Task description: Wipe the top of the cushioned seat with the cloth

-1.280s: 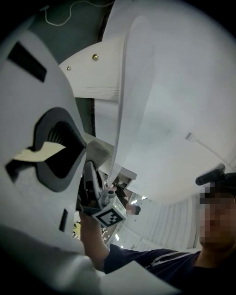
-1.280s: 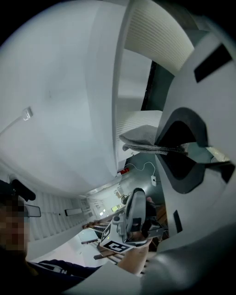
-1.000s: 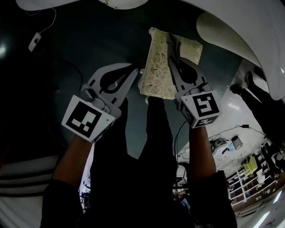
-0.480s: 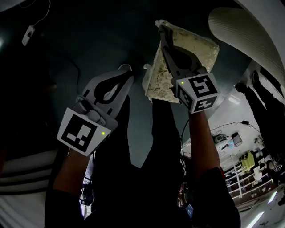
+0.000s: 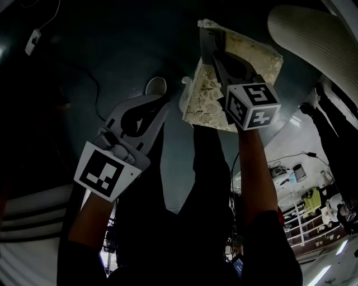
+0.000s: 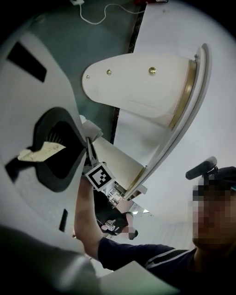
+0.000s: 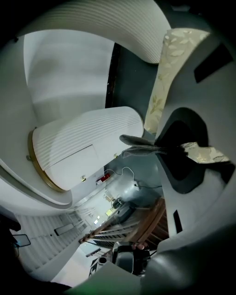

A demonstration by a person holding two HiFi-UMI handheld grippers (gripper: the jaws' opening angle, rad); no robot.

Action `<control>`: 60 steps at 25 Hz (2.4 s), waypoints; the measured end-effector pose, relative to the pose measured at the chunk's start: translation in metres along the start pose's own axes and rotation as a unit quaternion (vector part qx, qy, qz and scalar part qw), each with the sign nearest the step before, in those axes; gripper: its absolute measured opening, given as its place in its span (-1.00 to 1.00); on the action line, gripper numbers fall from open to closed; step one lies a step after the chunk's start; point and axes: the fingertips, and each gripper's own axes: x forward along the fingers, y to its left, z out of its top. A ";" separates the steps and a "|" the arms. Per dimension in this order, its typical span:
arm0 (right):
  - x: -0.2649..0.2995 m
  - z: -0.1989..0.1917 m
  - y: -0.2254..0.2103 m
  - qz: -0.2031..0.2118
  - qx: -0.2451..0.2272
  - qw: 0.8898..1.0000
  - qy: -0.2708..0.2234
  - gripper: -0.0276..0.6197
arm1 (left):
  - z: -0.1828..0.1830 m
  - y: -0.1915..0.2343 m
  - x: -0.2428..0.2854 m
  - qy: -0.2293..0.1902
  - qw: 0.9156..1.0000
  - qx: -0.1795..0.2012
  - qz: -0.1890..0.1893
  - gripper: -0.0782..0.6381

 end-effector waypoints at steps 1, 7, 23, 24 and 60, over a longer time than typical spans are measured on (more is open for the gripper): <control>-0.003 -0.002 -0.006 -0.004 0.003 1.000 0.001 -0.82 | -0.001 -0.004 0.003 0.003 1.000 0.002 -0.003 -0.76; -0.025 -0.019 -0.045 -0.028 0.018 0.999 0.004 -0.82 | 0.006 -0.032 0.032 0.014 1.000 0.013 -0.018 -0.76; -0.112 -0.065 -0.149 -0.088 0.072 0.993 -0.016 -0.82 | 0.011 -0.117 0.101 0.045 0.996 0.057 -0.055 -0.76; -0.117 -0.068 -0.155 -0.091 0.074 0.993 -0.017 -0.82 | 0.011 -0.122 0.105 0.046 0.996 0.059 -0.057 -0.76; -0.122 -0.047 -0.048 -0.059 0.065 0.995 -0.050 -0.82 | 0.009 -0.115 0.057 0.024 0.995 0.066 -0.070 -0.76</control>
